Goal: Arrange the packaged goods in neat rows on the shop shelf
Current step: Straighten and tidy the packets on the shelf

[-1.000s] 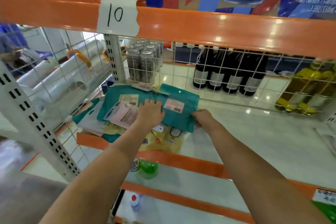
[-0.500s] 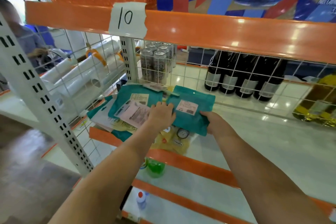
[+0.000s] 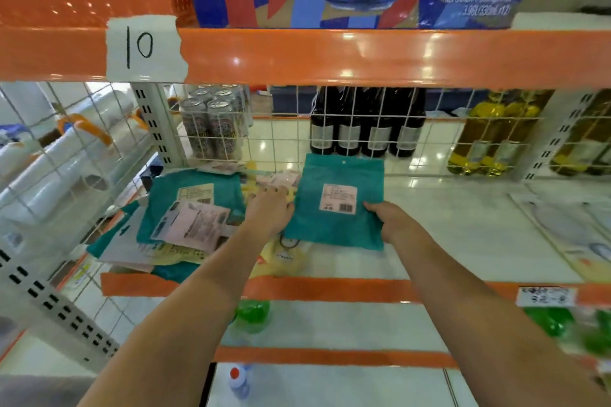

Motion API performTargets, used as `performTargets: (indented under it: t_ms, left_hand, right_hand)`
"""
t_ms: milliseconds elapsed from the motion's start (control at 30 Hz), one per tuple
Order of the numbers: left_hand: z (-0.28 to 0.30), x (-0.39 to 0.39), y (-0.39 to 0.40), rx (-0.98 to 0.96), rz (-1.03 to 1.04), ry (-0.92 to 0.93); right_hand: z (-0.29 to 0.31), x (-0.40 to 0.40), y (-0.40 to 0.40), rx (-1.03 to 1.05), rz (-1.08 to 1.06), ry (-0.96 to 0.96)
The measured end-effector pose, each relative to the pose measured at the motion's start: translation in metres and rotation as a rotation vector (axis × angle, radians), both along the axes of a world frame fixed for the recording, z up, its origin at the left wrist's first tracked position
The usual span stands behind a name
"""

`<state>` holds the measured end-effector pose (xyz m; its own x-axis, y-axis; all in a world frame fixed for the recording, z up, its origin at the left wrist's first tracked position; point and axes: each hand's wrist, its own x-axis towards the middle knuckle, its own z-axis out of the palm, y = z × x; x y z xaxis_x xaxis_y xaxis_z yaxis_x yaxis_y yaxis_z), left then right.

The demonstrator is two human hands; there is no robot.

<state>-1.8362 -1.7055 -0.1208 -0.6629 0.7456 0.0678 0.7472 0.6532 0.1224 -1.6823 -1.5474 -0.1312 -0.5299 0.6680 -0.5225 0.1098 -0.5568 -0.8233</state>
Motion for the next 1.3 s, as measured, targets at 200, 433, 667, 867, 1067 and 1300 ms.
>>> performTargets:
  t_ms: [200, 433, 667, 867, 1067, 1300]
  left_hand:
    - [-0.012, 0.029, 0.020, -0.012, -0.103, -0.004]
    - [-0.002, 0.052, 0.039, 0.018, -0.163, 0.053]
    - [0.004, 0.092, 0.067, -0.052, -0.194, 0.057]
    - [0.002, 0.134, 0.102, -0.087, -0.253, 0.034]
    - [0.000, 0.174, 0.147, -0.093, -0.311, 0.024]
    - [0.002, 0.231, 0.206, -0.049, -0.455, 0.005]
  right_hand:
    - [-0.006, 0.040, 0.005, -0.009, -0.116, -0.076]
    - [0.005, 0.071, 0.018, 0.076, -0.154, -0.056]
    - [0.012, 0.127, 0.052, 0.092, -0.189, -0.041]
    - [0.012, 0.179, 0.078, 0.112, -0.211, -0.061]
    - [0.015, 0.238, 0.106, 0.132, -0.288, -0.019]
    - [0.009, 0.314, 0.138, 0.157, -0.391, -0.027]
